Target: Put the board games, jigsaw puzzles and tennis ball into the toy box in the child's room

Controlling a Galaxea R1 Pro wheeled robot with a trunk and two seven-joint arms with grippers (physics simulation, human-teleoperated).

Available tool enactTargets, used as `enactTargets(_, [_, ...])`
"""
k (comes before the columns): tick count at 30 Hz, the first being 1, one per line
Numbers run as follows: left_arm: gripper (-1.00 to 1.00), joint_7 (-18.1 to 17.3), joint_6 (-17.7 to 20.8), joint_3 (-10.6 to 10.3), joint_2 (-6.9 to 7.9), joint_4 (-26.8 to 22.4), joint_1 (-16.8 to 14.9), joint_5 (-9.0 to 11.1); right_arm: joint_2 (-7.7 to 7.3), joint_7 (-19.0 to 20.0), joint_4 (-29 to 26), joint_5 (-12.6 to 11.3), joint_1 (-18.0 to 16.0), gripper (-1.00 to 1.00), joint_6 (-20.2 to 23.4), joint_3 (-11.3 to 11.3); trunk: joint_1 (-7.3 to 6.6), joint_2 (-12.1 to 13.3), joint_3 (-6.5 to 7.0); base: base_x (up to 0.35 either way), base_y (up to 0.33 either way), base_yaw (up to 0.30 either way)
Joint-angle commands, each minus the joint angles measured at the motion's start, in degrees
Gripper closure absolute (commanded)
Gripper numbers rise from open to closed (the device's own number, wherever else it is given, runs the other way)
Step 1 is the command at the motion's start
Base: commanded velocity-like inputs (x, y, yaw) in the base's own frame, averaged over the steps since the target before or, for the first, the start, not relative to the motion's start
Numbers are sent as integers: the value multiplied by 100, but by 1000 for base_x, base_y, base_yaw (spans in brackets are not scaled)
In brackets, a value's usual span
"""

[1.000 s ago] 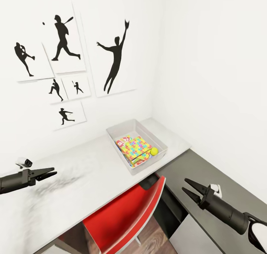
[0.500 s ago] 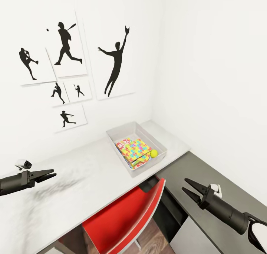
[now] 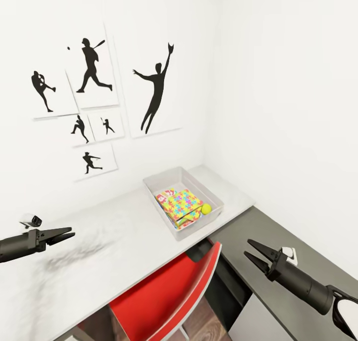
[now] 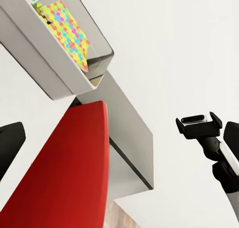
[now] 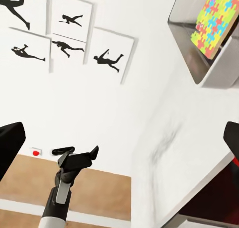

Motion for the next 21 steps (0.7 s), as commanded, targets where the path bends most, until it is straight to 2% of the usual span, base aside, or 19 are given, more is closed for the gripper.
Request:
enactTargets(1, [-100,-24,61,4,2,-1,-4,-6,0,15,0,6,-5,-100,29,-5,4,-11,-2,0,0,0])
enactTargets(21, [-100,-24,60,29,17,-1,-4,-3,0,15,0,15,-5,-100,29,-19,4,-11,189,0,0,0])
